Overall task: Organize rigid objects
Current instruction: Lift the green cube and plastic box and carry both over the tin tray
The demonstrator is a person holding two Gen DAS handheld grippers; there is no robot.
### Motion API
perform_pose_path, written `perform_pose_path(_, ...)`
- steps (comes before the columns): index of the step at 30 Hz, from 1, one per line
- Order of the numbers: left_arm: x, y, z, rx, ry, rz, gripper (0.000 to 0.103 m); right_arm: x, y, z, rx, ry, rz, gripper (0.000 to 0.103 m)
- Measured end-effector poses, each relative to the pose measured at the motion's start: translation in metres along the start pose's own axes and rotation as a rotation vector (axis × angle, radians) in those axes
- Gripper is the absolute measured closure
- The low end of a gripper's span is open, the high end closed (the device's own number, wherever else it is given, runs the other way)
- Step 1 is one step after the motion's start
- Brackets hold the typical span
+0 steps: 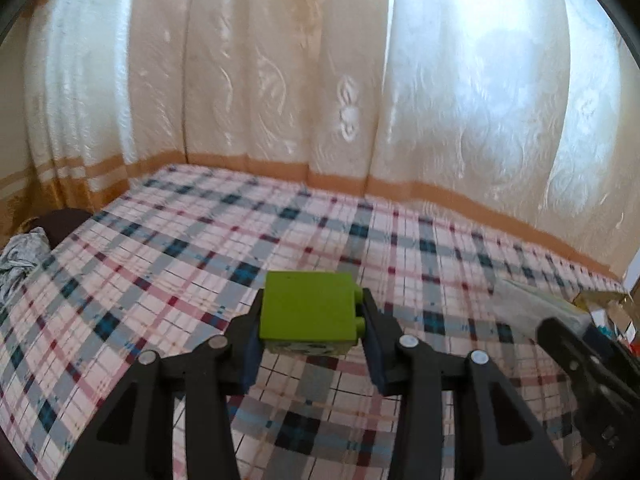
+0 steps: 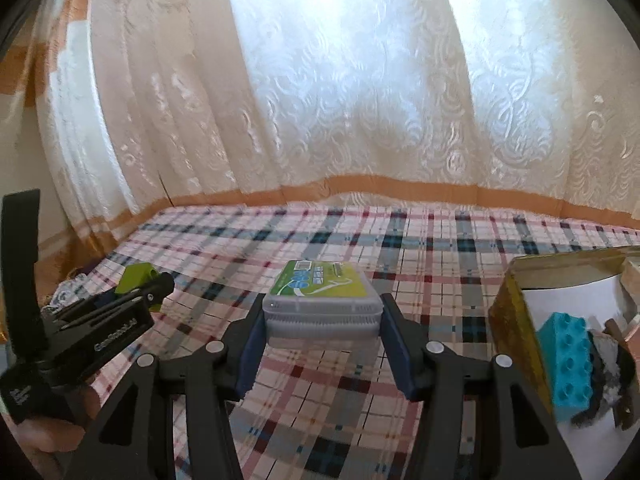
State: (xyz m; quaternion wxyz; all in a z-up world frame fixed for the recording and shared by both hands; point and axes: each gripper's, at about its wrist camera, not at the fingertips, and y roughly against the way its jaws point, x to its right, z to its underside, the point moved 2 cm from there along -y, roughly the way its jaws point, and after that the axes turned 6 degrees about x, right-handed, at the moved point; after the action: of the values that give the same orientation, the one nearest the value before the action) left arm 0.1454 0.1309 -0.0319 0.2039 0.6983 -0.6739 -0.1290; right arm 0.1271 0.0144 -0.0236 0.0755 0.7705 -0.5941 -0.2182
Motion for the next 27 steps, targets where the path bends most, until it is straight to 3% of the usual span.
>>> perform_pose_path(7, 0.015, 0.024, 0.002, 0.094, -0.028, -0.026, 0.061, -0.002, 0.035, 0.002, 0.099, 0.049, 0.060, 0.047)
perform_pose_path(27, 0.063, 0.062, 0.023, 0.139, -0.061, 0.010, 0.061, 0.014, 0.077, 0.010, 0.158, 0.077, 0.099, 0.047)
